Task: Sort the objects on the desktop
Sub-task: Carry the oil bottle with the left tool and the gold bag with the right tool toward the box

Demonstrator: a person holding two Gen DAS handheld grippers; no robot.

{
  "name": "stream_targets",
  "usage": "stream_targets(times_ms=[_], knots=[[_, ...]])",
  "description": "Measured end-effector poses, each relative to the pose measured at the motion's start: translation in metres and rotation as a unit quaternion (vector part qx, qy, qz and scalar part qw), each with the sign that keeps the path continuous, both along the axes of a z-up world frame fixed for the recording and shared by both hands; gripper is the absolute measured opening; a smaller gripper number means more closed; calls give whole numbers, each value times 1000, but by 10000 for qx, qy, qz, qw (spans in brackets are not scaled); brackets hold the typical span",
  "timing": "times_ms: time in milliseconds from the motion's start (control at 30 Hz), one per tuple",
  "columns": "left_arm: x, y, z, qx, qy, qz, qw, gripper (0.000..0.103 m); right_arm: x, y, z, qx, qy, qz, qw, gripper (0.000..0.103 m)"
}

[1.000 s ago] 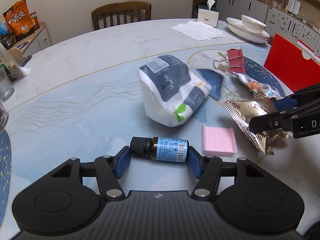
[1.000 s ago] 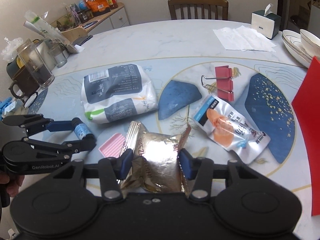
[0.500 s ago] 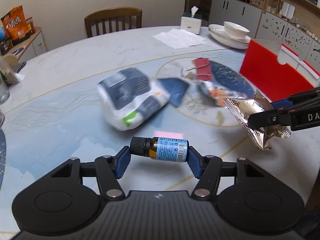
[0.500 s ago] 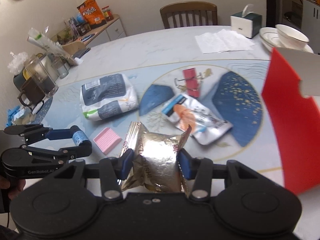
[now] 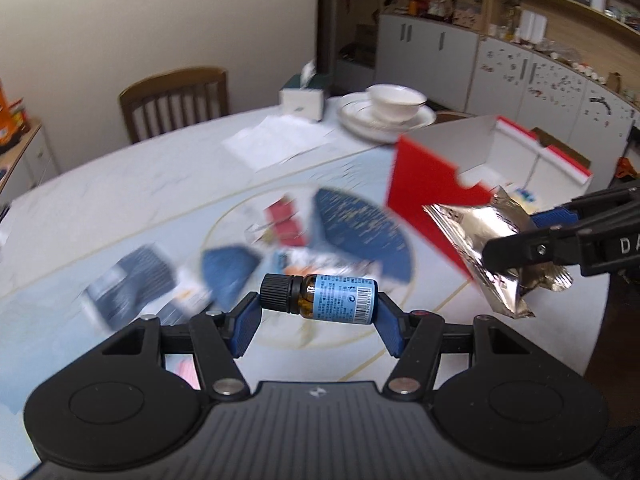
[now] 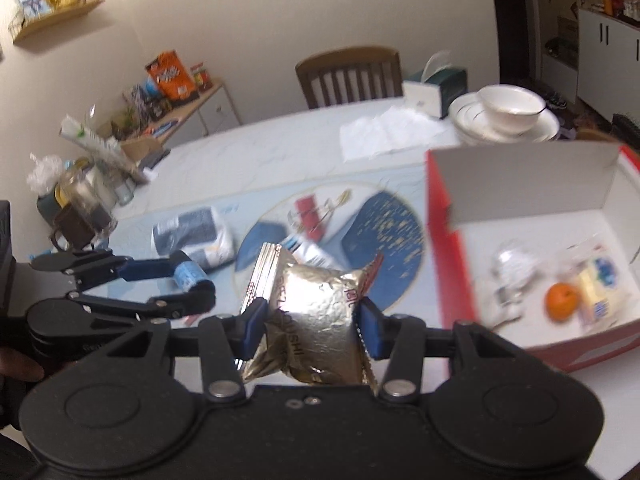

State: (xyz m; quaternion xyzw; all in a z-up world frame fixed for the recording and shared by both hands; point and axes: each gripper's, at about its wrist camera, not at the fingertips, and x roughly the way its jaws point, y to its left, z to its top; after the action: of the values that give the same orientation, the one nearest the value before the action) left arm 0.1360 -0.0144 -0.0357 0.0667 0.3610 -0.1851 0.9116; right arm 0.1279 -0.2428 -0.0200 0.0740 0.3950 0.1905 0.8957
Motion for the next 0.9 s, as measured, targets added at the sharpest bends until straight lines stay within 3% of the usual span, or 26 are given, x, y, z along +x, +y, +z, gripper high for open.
stream_targets(times_ms=[400, 900], knots=[[13, -101, 27, 3, -357, -622, 9974, 60, 2, -93, 23, 88, -342, -451, 9984, 48], [34, -204, 26, 230, -301, -1225, 9917, 60, 24, -188, 18, -140, -400, -1018, 9939, 48]])
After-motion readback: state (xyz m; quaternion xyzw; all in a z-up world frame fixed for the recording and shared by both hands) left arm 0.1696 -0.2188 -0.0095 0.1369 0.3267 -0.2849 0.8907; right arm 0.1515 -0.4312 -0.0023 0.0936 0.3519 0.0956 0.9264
